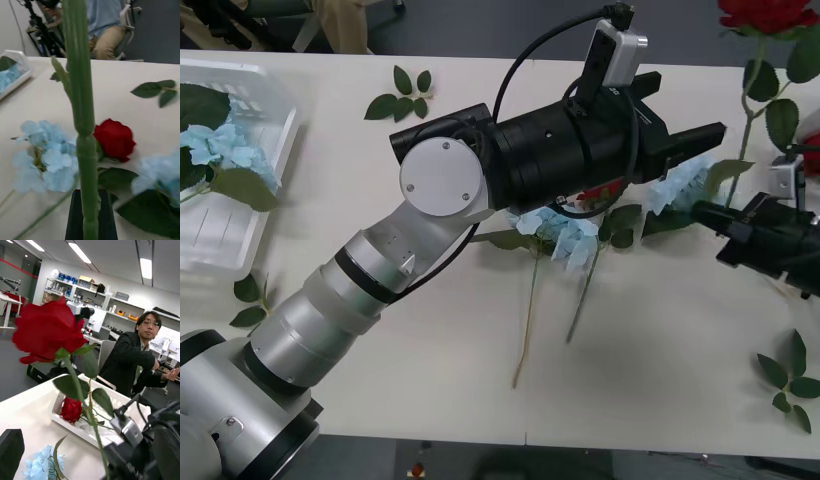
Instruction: Put the red flowers into the right box and the blue flowers into the left box
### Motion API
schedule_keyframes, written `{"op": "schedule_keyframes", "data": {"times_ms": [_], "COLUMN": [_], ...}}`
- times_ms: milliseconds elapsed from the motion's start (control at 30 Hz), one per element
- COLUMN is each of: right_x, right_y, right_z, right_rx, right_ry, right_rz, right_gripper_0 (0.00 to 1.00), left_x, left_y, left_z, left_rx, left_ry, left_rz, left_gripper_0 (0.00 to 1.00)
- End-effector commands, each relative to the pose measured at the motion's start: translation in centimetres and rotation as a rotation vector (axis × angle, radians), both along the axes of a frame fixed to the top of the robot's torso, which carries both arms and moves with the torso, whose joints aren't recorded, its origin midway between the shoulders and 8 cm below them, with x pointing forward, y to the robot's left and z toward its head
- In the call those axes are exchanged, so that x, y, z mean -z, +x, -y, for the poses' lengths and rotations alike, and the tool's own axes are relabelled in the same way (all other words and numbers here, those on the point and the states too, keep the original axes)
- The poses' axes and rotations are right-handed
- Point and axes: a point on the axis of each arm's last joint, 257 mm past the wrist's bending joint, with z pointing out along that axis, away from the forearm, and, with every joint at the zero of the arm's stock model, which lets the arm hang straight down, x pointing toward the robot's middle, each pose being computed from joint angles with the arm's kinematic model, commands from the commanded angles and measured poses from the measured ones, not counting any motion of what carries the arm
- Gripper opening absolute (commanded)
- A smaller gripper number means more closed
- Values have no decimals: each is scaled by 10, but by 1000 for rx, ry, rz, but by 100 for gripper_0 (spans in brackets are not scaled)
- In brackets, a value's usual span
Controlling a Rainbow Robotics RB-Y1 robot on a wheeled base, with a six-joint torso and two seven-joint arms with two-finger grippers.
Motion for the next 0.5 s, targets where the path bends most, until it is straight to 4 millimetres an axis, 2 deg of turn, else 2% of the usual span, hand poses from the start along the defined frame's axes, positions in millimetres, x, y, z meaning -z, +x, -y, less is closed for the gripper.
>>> {"op": "schedule_keyframes", "data": {"times_ms": [33,267,433,500], "right_x": [1,18,29,31], "right_y": [3,6,3,1], "right_z": [35,95,149,176], "right_rx": [52,246,424,506], "right_ry": [-115,-92,-76,-97], "right_rz": [6,-176,-312,-358], "right_gripper_0": [0,0,0,0], "left_x": [-14,-14,-14,-14], "left_y": [1,1,1,1], "left_z": [-2,-2,-2,-2], "left_rx": [-12,-12,-12,-12], "left_ry": [-32,-32,-32,-32], "left_rz": [20,20,20,20], "left_gripper_0": [100,100,100,100]}}
